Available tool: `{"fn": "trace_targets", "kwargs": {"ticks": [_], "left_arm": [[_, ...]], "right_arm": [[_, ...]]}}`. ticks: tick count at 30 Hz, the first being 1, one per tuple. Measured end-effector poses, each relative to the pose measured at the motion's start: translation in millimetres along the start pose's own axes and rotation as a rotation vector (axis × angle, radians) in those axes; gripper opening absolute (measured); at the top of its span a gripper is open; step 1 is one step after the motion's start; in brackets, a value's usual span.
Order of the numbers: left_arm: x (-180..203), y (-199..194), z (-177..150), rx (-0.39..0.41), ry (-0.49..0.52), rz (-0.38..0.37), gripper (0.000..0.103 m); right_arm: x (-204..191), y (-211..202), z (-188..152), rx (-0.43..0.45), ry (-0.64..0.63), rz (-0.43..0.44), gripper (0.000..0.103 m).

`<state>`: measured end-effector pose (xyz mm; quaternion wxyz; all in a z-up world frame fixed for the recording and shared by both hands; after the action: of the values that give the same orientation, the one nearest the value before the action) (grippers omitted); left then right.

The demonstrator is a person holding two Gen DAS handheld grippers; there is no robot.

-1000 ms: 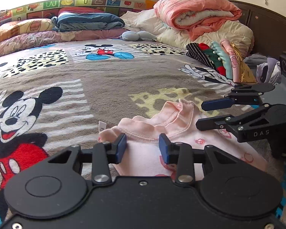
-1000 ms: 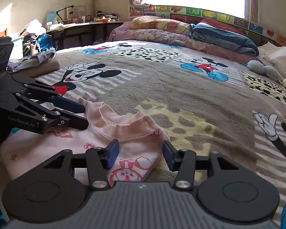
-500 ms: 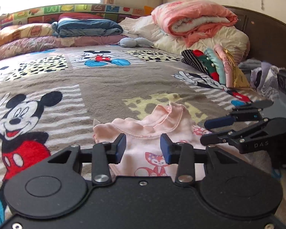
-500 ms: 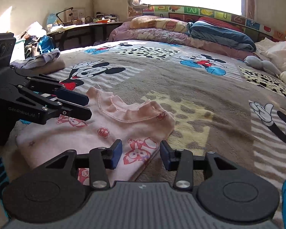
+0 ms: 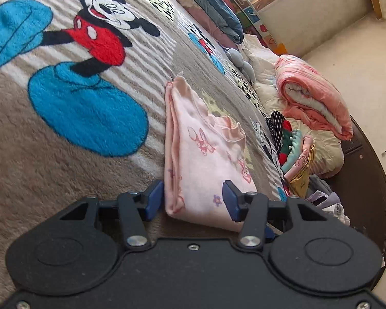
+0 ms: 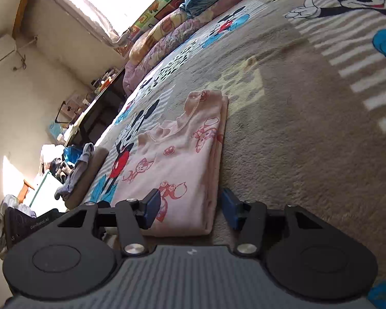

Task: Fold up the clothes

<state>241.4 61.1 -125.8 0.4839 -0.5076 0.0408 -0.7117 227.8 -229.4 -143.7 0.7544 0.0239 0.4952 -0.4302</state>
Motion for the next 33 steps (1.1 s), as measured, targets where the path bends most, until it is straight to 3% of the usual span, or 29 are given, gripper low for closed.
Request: {"fn": "trace_targets", "kwargs": {"ticks": [1,2,5,6,8,18,22,25,26,27,28,33], "left_arm": [[3,2,-3,0.017,-0.003,0.01,0.044],[3,4,-5,0.034,-0.012,0.019,0.033],[-5,-3,-13,0.069,-0.076,-0.006,0.011],[-7,-8,-17,0.075,-0.091,-0.004,0.01],[-4,-22,-27,0.086,-0.086,0.003,0.009],[-15,-100,-103,0.067,-0.153,0.042,0.009],[-17,-123,-122,0.04,-0.124,0.071,0.011],[-15,-139,-122,0.065,-0.091,0.102,0.037],[-14,-145,-120,0.086,-0.074,0.116,0.046],[-13,-148,-120,0.1,-0.063,0.132,0.047],[-14,-150,-120,0.102,-0.062,0.138,0.047],[-8,-142,-111,0.115,-0.039,0.148,0.047]], "right_arm": [[0,-1,-4,0.031,0.024,-0.002,0.051],[-1,0,-8,0.055,0.036,-0.003,0.051],[1,1,-14,0.096,0.069,0.011,0.033],[3,0,-15,0.103,0.084,0.018,0.024],[6,-3,-17,0.119,0.115,0.033,0.018],[-6,-47,-78,0.005,0.159,0.088,0.017],[-16,-68,-102,-0.041,0.153,0.081,0.017],[-23,-81,-105,-0.025,0.119,0.083,0.028],[-26,-84,-103,-0.012,0.105,0.089,0.042],[-29,-88,-101,0.0,0.09,0.094,0.055],[-31,-91,-99,0.013,0.075,0.099,0.059],[-24,-95,-92,0.069,0.03,0.101,0.063]]}}
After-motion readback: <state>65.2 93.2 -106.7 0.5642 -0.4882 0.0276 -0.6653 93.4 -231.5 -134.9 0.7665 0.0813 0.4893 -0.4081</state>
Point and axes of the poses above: each gripper's, at about its wrist camera, not at the fingertips, and y roughly the way its jaws point, x to its right, z to its top, the point moved 3 cm from there along y, roughly the way its jaws point, and after that the axes turned 4 degrees about z, right-handed, at the moved point
